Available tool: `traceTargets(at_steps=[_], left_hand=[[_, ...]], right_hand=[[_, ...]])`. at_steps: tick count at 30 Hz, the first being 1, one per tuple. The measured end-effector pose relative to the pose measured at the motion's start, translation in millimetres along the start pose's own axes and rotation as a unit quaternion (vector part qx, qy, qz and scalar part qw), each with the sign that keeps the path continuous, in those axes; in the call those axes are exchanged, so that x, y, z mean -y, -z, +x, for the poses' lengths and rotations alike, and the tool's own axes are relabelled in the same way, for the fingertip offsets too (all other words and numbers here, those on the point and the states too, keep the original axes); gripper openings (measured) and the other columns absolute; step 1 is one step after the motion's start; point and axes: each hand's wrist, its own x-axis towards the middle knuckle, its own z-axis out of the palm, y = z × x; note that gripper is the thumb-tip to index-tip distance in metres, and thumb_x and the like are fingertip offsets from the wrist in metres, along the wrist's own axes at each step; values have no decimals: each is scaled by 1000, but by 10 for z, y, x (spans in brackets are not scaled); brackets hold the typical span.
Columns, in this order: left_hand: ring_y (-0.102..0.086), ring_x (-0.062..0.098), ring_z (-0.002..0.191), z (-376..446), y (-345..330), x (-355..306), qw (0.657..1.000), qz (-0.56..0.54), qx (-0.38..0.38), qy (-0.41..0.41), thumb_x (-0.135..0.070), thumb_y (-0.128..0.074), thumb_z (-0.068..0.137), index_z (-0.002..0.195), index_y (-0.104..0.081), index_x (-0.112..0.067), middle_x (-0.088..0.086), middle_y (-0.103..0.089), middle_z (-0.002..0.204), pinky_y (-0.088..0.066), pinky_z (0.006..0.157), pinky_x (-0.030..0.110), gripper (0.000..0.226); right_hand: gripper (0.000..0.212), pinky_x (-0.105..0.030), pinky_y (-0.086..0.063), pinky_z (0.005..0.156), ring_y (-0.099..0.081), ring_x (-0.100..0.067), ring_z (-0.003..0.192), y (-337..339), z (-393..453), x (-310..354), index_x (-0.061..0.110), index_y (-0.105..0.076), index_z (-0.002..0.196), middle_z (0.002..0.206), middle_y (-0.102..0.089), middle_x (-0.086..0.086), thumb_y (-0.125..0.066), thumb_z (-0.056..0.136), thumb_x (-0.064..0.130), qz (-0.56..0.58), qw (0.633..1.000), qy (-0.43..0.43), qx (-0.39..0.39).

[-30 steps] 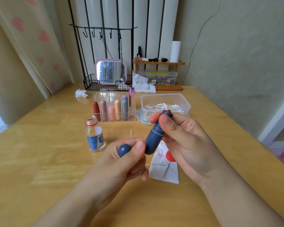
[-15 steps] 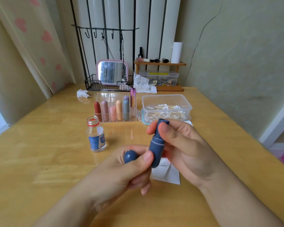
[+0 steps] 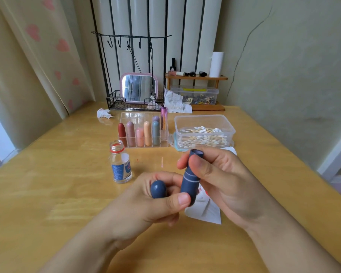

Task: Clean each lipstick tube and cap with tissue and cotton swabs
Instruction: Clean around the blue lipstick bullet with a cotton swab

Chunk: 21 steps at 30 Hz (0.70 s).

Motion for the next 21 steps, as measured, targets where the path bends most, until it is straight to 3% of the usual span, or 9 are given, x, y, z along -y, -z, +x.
traceTargets(at_steps=[3, 5, 7, 9, 12, 15, 17, 19, 21], left_hand=[[-34, 10, 49, 8, -11, -12, 1000, -10, -1, -1, -31, -68, 72, 75, -70, -18, 6, -33, 61, -37, 54, 23, 13], [-30, 8, 44, 30, -20, 1, 998, -35, -43, -1, -27, -67, 77, 71, -70, -19, -5, -36, 52, -36, 53, 22, 10], [-26, 7, 42, 49, -18, 26, 994, -70, -84, 2, -25, -66, 78, 66, -69, -21, -11, -33, 47, -38, 53, 21, 13], [-24, 8, 43, 62, -7, 52, 990, -101, -101, 5, -26, -68, 76, 71, -71, -20, -9, -28, 48, -39, 52, 21, 9], [-31, 10, 45, 91, -5, 72, 977, -176, -117, 12, -19, -71, 74, 85, -68, -12, -2, -34, 55, -42, 53, 24, 13], [-42, 16, 51, 153, 15, 36, 934, -292, -202, 32, -12, -69, 61, 85, -58, -9, 6, -47, 62, -44, 51, 29, 26], [-53, 20, 57, 179, 59, 12, 913, -325, -245, 29, -22, -54, 78, 79, -53, -12, 9, -58, 67, -46, 59, 33, 10], [-64, 22, 72, 180, 130, 24, 903, -328, -275, 28, -30, -39, 95, 75, -51, -15, 12, -70, 80, -46, 74, 38, 27], [-64, 23, 88, 174, 162, 31, 900, -323, -293, 19, -36, -32, 99, 76, -49, -17, 13, -73, 97, -44, 90, 44, 35]], right_hand=[[15, -22, -51, 57, -63, -12, 63, 30, 28, -65, 20, -73, 73, 63, -65, 1, -74, 71, 35, -7, 1000, -6, -6], [40, -33, -54, 76, -64, -22, 83, 62, 63, -142, 23, -73, 95, 83, -68, -14, -72, 68, 52, -48, 999, -18, -18], [47, -26, -53, 83, -64, -18, 97, 63, 73, -202, 22, -70, 106, 101, -70, -14, -70, 71, 52, -90, 995, -40, -29], [39, -18, -50, 81, -65, -7, 94, 46, 82, -244, 20, -69, 105, 100, -72, -2, -66, 76, 46, -132, 989, -50, -49], [38, -20, -49, 80, -64, -1, 89, 29, 97, -288, 21, -68, 101, 90, -73, 8, -58, 72, 43, -133, 987, -34, -85], [31, -19, -50, 81, -65, -3, 88, 65, 119, -283, 25, -66, 98, 88, -73, 8, -56, 73, 40, -133, 983, -7, -124], [19, -14, -48, 67, -63, -2, 76, 79, 112, -261, 25, -65, 97, 81, -71, 4, -57, 81, 33, -174, 979, -13, -103], [11, -12, -45, 61, -59, -2, 67, 79, 99, -268, 23, -67, 97, 76, -67, 2, -59, 89, 20, -224, 972, -36, -60], [11, -20, -51, 65, -61, -5, 69, 62, 85, -314, 24, -68, 97, 77, -65, 2, -60, 90, 20, -275, 959, -62, -21]])
